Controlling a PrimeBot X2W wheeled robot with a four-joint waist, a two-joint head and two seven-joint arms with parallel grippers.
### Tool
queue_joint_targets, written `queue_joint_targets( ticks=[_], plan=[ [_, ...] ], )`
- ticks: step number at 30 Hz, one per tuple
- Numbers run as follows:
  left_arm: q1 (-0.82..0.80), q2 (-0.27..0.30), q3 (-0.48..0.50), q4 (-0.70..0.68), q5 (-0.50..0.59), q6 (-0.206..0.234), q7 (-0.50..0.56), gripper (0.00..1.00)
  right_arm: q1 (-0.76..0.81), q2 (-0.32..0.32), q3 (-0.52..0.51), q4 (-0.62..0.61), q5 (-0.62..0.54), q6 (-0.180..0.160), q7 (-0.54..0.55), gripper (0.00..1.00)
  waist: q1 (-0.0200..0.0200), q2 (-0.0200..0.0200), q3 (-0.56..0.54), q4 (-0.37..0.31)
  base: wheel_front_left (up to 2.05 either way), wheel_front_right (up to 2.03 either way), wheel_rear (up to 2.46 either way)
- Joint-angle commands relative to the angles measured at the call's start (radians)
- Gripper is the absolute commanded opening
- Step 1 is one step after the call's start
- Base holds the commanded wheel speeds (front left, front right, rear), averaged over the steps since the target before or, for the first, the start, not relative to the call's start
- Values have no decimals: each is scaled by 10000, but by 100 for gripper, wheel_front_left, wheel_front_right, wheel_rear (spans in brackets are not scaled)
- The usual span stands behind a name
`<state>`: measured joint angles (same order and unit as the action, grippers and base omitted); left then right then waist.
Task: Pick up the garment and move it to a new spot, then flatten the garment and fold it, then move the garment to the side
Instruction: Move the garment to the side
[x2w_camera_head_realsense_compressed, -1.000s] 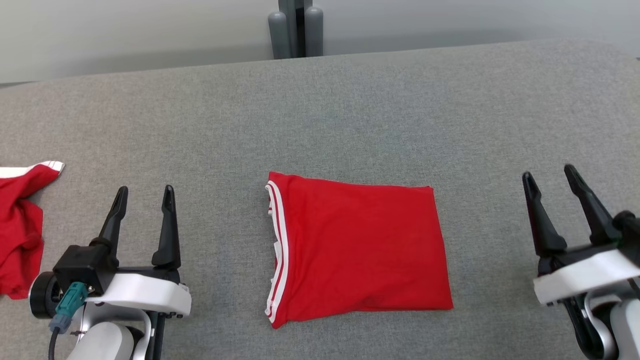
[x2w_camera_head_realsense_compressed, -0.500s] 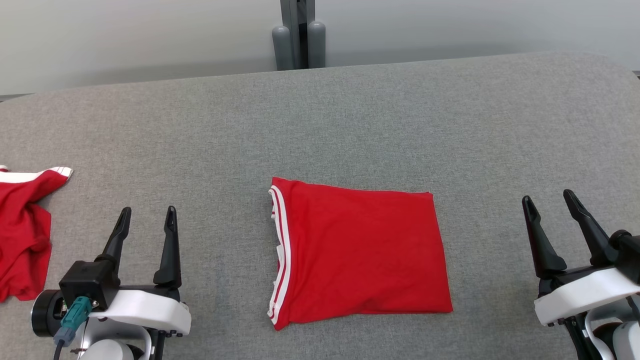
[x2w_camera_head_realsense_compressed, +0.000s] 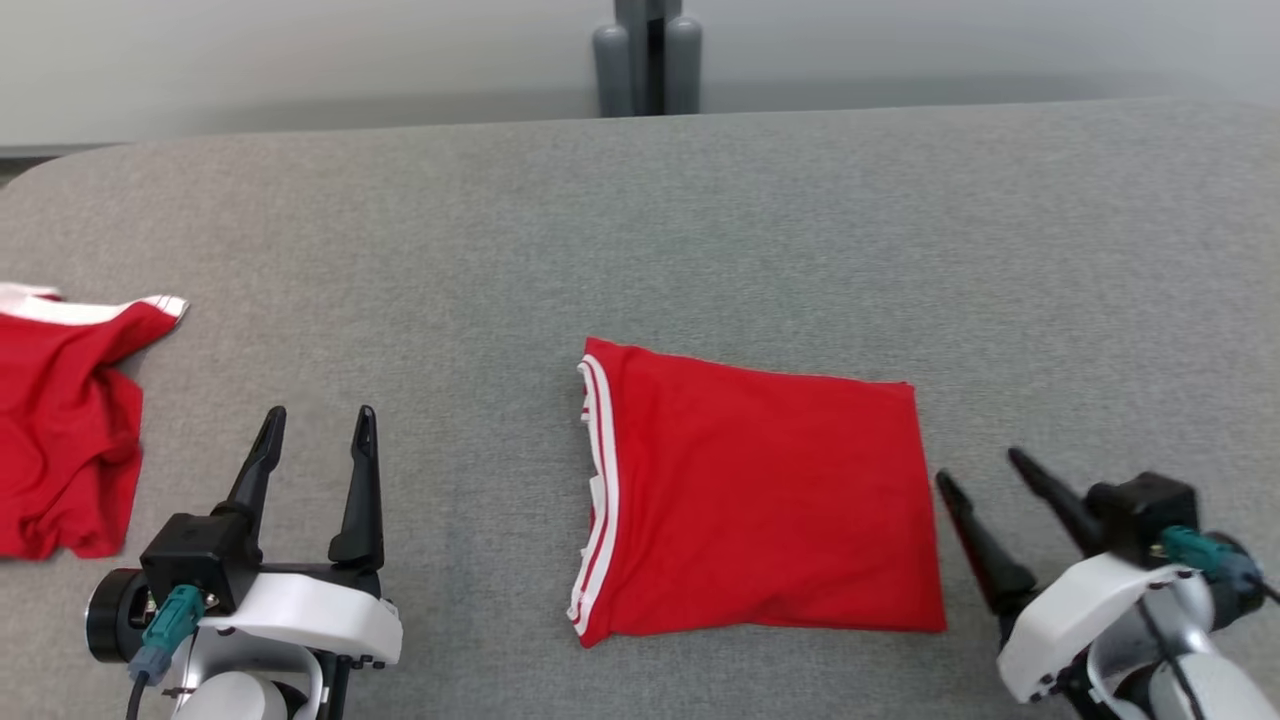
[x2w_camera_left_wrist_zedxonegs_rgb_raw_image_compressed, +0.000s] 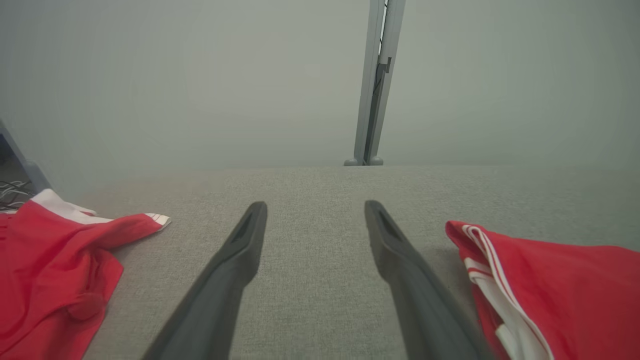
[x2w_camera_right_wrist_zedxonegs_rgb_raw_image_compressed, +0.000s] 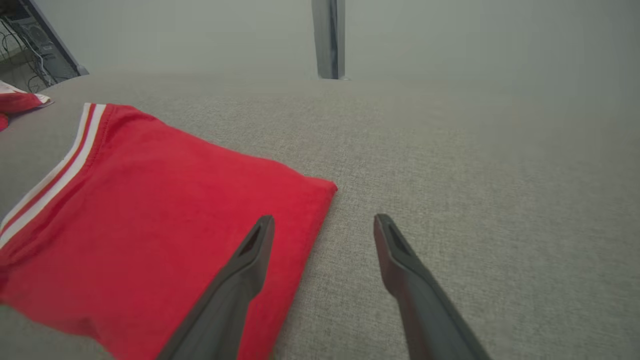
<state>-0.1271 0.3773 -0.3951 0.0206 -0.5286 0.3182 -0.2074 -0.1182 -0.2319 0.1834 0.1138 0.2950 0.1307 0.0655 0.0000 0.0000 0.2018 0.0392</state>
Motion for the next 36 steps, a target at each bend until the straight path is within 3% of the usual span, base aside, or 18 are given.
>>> queue_joint_targets(
  ticks=[1,9,10,11,12,17,36],
  plan=[
    [-77,3,18,44,-26,12,-53,100,-111,-126,179,213,109,-1,122,100,0,0,155,198,0,0,0],
    [-314,-189,-75,218,-56,-93,-168,100,-687,-216,1244,1808,689,1,338,100,0,0,524,620,0,0,0],
    [-338,-204,-83,250,-56,-104,-179,100,-776,-229,1337,1974,751,1,358,74,0,0,545,636,0,0,0],
    [-335,-222,-91,280,-54,-105,-183,100,-849,-231,1434,2112,815,1,315,30,0,0,558,648,0,0,0],
    [-332,-230,-92,311,-52,-107,-200,100,-915,-255,1548,2228,875,1,290,0,0,0,575,653,0,0,0],
    [-371,-205,-16,346,-58,-70,-246,100,-1238,-510,1697,2466,911,-13,-8,0,0,0,618,494,0,0,0],
    [-998,520,-149,-499,408,-168,202,100,-2837,-1744,2171,2079,693,-2,-695,0,0,0,1217,-2617,0,0,0]
  ],
)
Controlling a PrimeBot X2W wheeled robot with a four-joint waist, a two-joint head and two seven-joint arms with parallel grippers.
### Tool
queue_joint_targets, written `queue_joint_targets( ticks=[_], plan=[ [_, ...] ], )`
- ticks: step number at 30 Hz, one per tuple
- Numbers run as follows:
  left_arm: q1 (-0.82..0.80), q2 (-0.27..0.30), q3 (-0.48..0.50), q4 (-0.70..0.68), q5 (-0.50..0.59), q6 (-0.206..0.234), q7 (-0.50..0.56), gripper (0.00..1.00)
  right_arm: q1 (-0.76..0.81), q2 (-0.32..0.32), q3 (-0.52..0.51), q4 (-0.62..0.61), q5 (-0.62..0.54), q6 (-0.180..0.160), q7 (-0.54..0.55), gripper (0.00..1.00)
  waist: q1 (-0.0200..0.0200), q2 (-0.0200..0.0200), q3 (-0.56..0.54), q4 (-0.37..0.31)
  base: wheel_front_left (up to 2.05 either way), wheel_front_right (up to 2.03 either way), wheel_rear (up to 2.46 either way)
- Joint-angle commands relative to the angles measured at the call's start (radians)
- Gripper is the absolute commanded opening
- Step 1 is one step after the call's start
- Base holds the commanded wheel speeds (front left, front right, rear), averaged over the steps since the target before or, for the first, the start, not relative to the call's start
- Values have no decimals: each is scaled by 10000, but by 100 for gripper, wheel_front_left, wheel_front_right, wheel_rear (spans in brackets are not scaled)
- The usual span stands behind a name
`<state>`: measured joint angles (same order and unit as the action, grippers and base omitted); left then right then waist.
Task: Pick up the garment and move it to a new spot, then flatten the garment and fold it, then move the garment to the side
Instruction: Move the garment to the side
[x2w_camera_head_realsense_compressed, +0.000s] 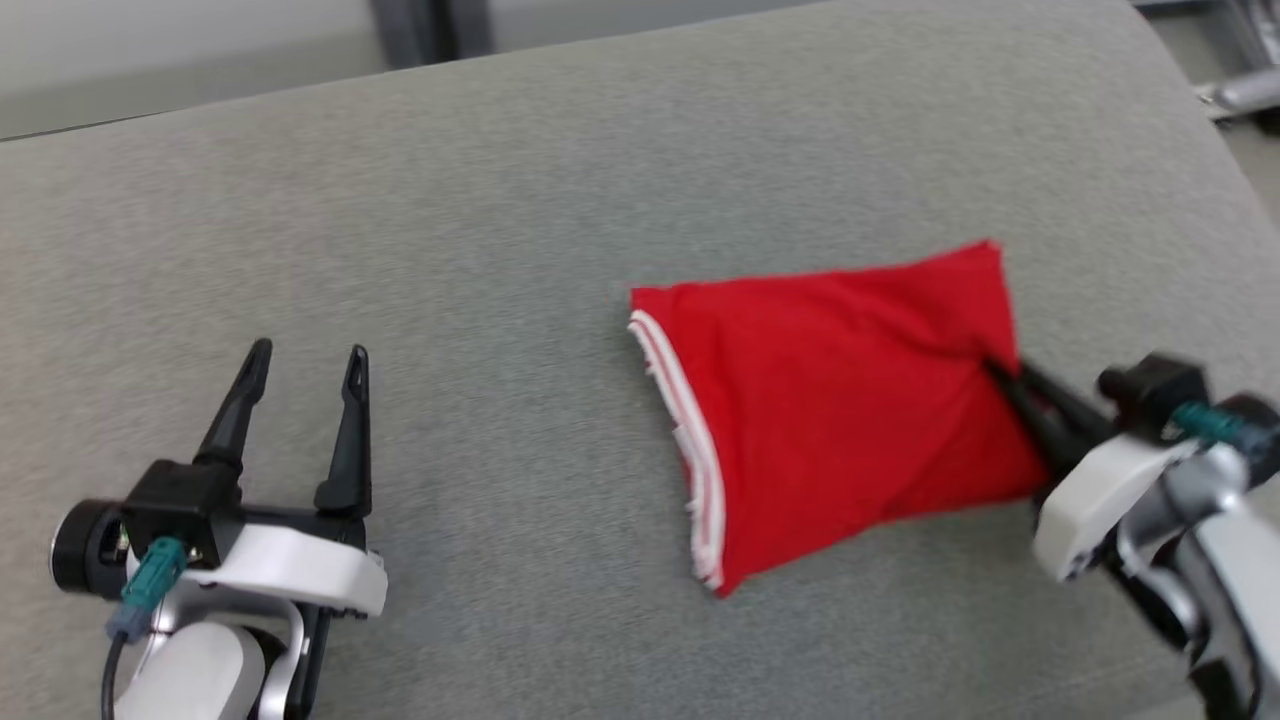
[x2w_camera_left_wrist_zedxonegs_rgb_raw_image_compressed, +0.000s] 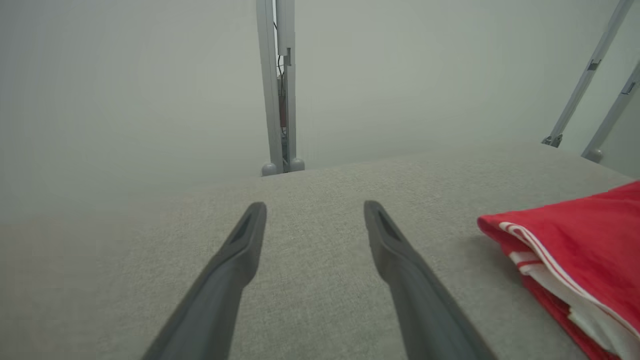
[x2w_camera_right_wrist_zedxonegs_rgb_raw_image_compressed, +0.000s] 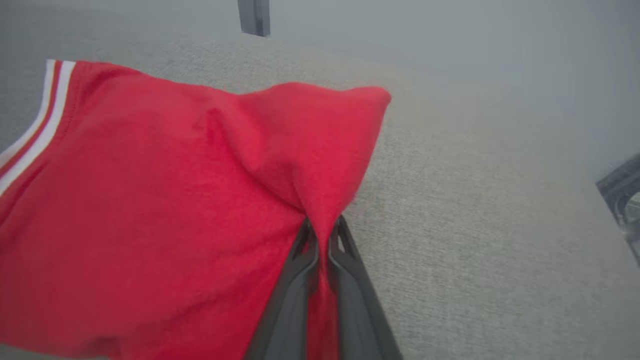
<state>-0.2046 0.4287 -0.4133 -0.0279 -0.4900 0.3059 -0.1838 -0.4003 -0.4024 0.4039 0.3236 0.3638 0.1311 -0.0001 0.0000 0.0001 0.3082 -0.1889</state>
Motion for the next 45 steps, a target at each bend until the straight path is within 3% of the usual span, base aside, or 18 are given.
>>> queue_joint_targets(
  ticks=[1,7,18,22,23,24,25,31,37,40,45],
  plan=[
    [-285,65,-11,-107,94,-54,35,100,-266,-90,-72,64,60,-6,-117,0,0,-1,205,-445,0,0,0],
    [-743,256,-289,-430,363,-179,420,100,-1957,-491,-319,1156,412,-6,-693,0,0,-1,567,-812,0,0,0],
    [-1436,341,-730,-1072,784,-338,814,100,-4018,-1628,-517,4166,1044,-6,-1827,0,0,-1,1421,-445,0,0,0],
    [-1620,426,-780,-1340,882,-310,956,100,-4511,-1649,-333,4920,1411,-6,-2025,0,0,-1,1599,-370,0,0,0],
    [-1643,417,-809,-1415,902,-305,994,100,-4610,-1665,-401,5189,1567,-6,-2023,5,0,-1,1631,-348,0,0,0],
    [-1642,415,-840,-1468,939,-298,1008,100,-4695,-1682,-406,5457,1587,-6,-2017,45,0,-1,1660,-332,0,0,0],
    [-1666,409,-869,-1495,950,-301,1043,100,-4798,-1656,-435,5615,1675,-6,-2114,100,0,-1,1678,-321,0,0,0],
    [-1758,388,-885,-1505,869,-285,1029,100,-5080,-1572,-361,6256,1930,-5,-2442,100,0,-1,1584,-313,0,0,0],
    [-1463,232,-805,-1273,685,-191,859,100,-4895,-1390,-301,5721,1957,-5,-2671,100,0,-1,1222,-340,0,0,0],
    [-1250,156,-684,-1092,559,-50,713,100,-4687,-1262,-871,4642,1753,-5,-2676,100,0,-1,939,-320,0,0,0],
    [-998,134,-325,-855,300,165,372,100,-3431,-500,-2070,2510,1029,-5,-2658,100,0,-1,371,-50,0,0,0]
  ],
)
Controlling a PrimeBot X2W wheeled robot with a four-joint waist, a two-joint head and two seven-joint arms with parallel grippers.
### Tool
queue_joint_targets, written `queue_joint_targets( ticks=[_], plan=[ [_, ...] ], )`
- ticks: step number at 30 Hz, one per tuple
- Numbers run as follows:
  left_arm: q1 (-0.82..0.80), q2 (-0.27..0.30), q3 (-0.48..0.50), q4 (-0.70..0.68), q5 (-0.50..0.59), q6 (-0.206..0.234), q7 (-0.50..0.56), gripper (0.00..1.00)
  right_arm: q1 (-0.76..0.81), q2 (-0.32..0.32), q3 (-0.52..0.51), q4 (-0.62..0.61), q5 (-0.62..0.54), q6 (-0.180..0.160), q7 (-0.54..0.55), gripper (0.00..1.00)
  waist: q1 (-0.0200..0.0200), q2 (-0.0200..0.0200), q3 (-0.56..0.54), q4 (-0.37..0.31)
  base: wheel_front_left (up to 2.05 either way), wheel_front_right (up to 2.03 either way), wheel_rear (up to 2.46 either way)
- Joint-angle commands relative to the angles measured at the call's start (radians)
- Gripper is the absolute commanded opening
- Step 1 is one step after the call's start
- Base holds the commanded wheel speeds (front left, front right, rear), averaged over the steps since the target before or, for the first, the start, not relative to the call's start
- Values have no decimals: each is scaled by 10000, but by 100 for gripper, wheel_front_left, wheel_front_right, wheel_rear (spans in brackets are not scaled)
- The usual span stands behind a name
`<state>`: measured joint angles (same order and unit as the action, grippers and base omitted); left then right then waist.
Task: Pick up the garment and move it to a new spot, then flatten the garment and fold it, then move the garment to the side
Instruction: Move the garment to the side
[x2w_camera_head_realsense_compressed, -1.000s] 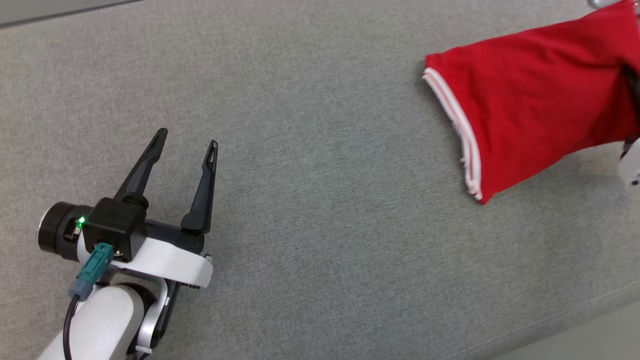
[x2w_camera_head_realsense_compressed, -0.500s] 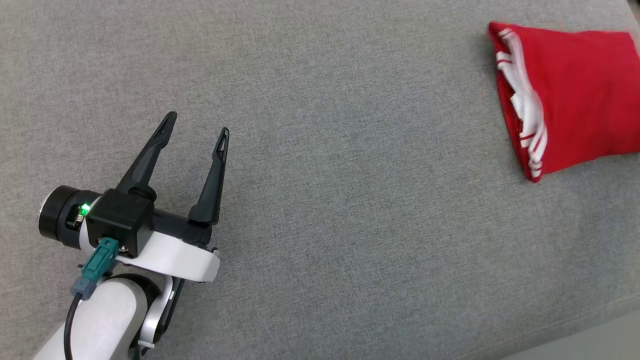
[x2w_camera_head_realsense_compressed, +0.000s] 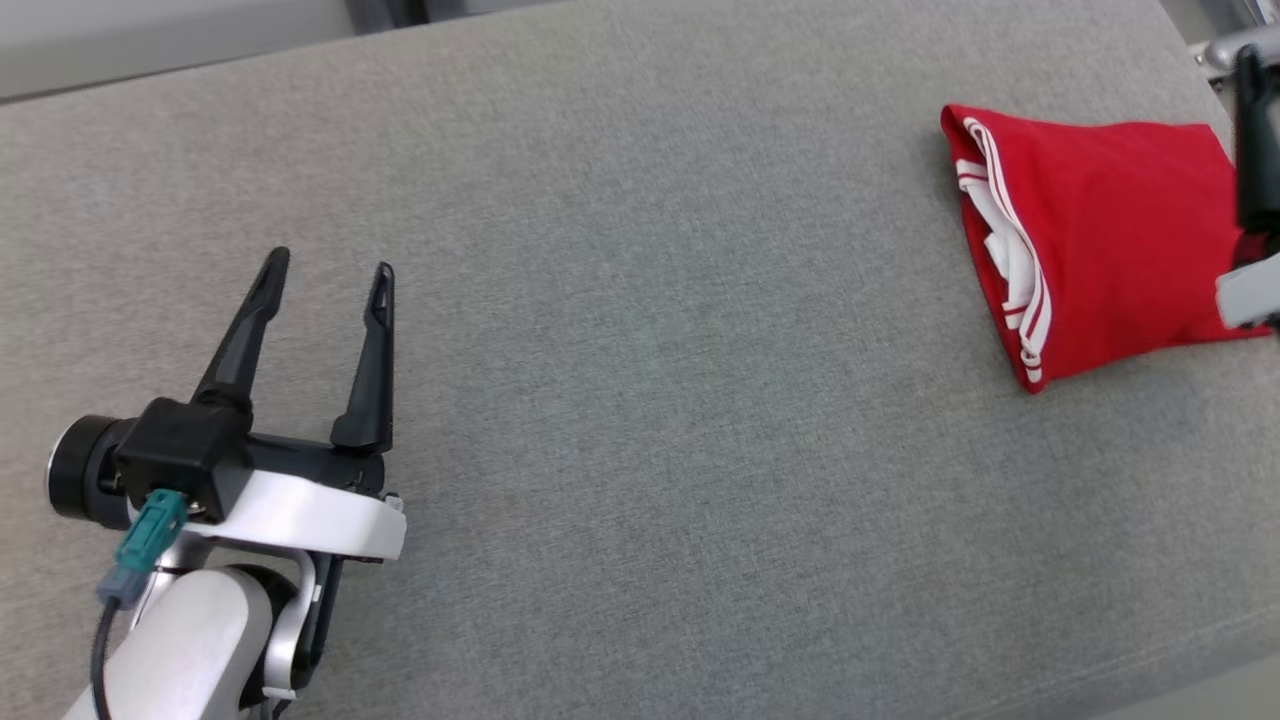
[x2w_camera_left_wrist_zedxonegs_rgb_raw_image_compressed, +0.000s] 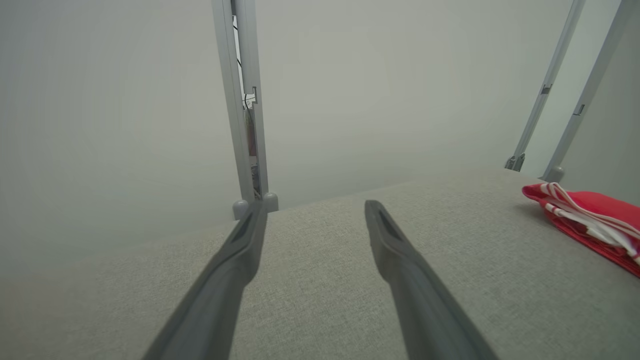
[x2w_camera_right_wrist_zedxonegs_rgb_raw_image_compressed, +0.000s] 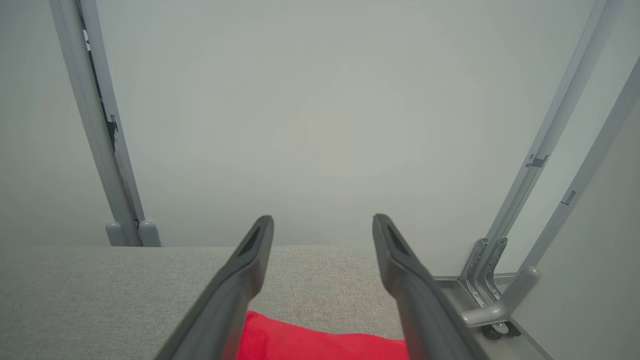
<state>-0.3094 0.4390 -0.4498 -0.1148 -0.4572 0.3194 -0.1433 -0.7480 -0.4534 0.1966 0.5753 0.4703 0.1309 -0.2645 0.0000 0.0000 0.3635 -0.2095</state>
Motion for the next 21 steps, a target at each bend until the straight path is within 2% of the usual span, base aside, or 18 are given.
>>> queue_joint_targets(
  ticks=[1,6,10,18,21],
  plan=[
    [141,35,101,67,-59,70,-121,100,372,221,-221,-411,-189,-3,-15,100,0,0,-318,246,0,0,0],
    [465,56,567,82,-332,324,-447,100,1979,1280,-824,-2337,-975,-3,-17,100,0,0,-778,673,0,0,0],
    [835,104,904,-12,-391,634,-626,100,3070,2068,-1149,-3366,-1387,-4,27,100,0,0,-981,1015,0,0,0],
    [1586,117,1502,-101,-797,436,-1024,100,4853,3056,-1526,-4524,-2401,-3,721,100,0,0,-1464,1499,0,0,0],
    [1971,158,1575,-156,-823,387,-1075,100,5407,3219,-1592,-4796,-2700,-3,952,100,0,0,-1686,1582,0,0,0]
  ],
)
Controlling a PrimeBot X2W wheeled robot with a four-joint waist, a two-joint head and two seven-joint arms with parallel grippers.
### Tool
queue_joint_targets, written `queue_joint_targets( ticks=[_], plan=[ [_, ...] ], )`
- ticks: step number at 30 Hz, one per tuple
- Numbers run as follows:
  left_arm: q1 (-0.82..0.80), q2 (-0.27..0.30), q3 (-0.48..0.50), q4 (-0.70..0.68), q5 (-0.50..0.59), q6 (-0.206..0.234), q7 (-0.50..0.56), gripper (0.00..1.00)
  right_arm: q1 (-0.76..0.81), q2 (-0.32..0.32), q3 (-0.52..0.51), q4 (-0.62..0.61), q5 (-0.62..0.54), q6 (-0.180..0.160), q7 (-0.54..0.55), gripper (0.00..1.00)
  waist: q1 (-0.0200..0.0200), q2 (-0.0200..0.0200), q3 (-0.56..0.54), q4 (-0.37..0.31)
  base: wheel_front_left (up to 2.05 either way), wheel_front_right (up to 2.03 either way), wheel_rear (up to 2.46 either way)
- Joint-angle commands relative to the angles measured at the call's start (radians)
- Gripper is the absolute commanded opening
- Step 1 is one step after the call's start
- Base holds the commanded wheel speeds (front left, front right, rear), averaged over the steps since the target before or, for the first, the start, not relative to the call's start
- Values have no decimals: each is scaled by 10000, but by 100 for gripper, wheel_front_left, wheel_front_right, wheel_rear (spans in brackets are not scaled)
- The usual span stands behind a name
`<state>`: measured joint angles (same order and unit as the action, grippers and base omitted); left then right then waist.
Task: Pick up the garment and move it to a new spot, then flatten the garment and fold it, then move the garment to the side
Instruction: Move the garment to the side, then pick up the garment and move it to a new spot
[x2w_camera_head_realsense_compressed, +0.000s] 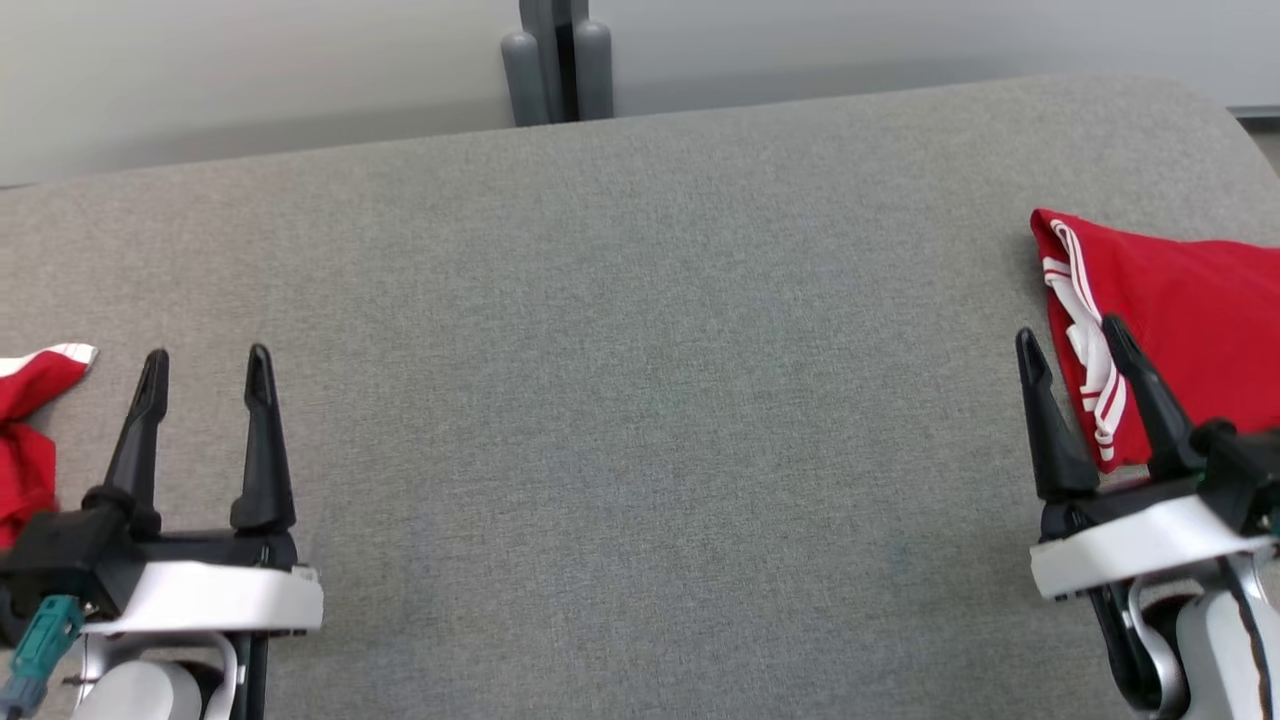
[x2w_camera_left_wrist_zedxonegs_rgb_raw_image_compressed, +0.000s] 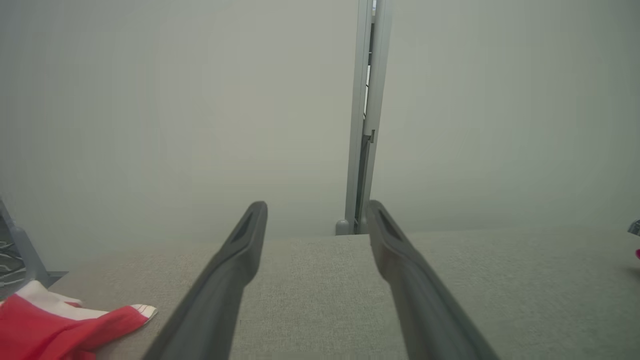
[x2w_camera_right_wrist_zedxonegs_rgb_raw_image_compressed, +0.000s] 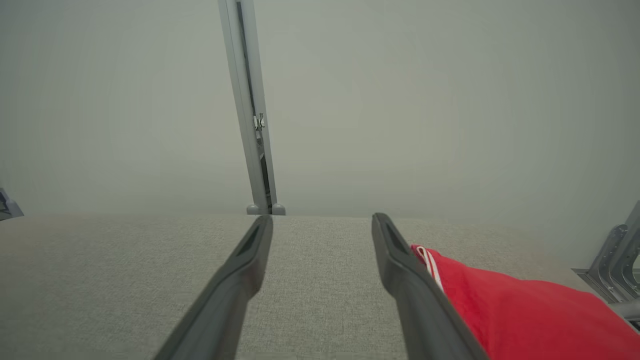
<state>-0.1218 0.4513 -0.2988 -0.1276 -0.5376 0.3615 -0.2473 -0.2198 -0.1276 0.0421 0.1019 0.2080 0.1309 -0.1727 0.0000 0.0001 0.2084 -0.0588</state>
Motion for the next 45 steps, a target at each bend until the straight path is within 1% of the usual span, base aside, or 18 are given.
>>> queue_joint_targets(
  ticks=[1,5,11,20,27,33,45],
  plan=[
    [233,57,61,-15,-54,-75,-46,100,311,27,-74,-151,-90,-3,92,100,0,-1,-218,91,0,0,0],
    [700,167,36,-15,-63,-92,-65,100,907,133,-225,-445,-453,-3,385,100,0,-1,-539,109,0,0,0],
    [1265,125,-146,-36,-181,-72,42,100,1688,324,-263,-816,-541,-3,716,100,0,-1,-1134,108,0,0,0],
    [1615,241,-408,68,-114,36,386,100,2183,448,-248,-1146,-632,-3,1042,100,0,-1,-1686,148,0,0,0],
    [1982,271,-562,-18,-162,205,669,100,2614,491,-391,-1433,-731,-3,1330,100,0,-1,-2072,181,0,0,0],
    [2170,307,-576,-39,-260,248,771,100,2903,511,-568,-1558,-693,-3,1458,100,0,-1,-2209,278,0,0,0],
    [2119,283,-632,-83,-276,331,826,100,2884,553,-695,-1501,-592,-3,1488,100,0,-1,-2250,334,0,0,0]
  ],
)
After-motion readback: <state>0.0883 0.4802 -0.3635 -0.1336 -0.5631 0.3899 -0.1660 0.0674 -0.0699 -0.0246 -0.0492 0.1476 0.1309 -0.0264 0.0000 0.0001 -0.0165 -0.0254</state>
